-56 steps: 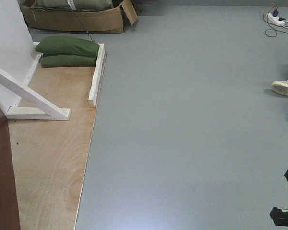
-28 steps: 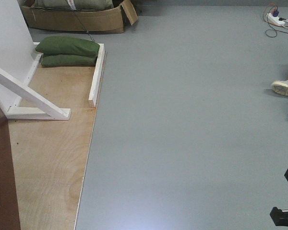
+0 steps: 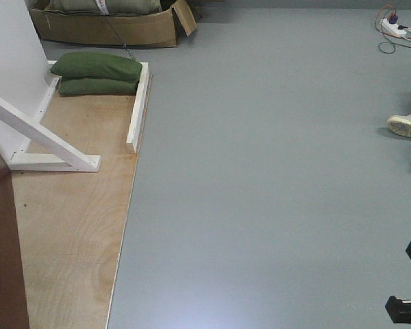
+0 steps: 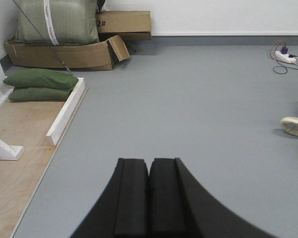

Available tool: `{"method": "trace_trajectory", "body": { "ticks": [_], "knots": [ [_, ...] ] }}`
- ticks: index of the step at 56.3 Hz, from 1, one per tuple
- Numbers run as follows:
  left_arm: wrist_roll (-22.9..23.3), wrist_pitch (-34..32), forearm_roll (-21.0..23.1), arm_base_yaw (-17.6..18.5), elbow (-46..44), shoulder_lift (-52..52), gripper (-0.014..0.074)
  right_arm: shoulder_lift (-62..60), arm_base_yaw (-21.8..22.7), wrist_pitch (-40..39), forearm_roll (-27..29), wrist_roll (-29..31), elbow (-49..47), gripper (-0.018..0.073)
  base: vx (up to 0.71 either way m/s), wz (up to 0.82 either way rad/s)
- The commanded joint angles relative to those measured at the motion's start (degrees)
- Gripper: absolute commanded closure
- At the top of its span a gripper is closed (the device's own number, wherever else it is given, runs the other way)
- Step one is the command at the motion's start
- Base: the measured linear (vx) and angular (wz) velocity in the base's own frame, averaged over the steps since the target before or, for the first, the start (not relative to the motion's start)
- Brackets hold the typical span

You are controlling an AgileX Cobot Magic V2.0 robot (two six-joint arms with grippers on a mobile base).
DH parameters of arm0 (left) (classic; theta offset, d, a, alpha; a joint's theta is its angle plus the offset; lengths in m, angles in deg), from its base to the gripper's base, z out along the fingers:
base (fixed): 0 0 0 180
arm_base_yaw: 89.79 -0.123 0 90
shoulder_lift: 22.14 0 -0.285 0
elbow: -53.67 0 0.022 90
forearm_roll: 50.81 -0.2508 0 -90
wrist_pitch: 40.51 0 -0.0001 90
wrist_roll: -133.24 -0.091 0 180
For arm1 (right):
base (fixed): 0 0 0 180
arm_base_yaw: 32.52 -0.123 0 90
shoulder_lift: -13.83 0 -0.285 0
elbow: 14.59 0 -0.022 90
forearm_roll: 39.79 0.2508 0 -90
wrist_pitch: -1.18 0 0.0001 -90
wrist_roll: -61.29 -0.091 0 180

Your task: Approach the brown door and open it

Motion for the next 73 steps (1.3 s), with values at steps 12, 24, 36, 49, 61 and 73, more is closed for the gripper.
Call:
{"method": "trace_trajectory", "body": {
  "ticks": [12,24,36,49,61,73],
  "knots": [
    [1.5,-12.5,0.2,-0.2,-19.5,10.9,0.0603,-0.3,0.0,-4.3,-0.2,0.4,0.2,0.0559,0.00,0.00],
    [-1.3,-12.3,0.0,-2.5,-34.1,18.9,0.0603,-0.3,0.0,-4.3,-0.2,0.4,0.2,0.0559,0.00,0.00],
    [-2.0,-12.6,0.2,-7.8,-45.5,23.7,0.0603,-0.3,0.0,-4.3,-0.2,0.4,0.2,0.0559,0.00,0.00],
    [-7.3,-12.5,0.2,-14.2,-54.1,25.4,0.0603,-0.3,0.0,-4.3,-0.2,0.4,0.2,0.0559,0.00,0.00],
    [-11.6,-12.0,0.2,-18.2,-57.6,25.4,0.0603,-0.3,0.0,-4.3,-0.2,0.4,0.2,0.0559,0.00,0.00],
    [-24.4,-9.8,-0.2,-19.1,-57.7,25.4,0.0603,-0.3,0.0,-4.3,-0.2,0.4,0.2,0.0559,0.00,0.00]
  ]
}}
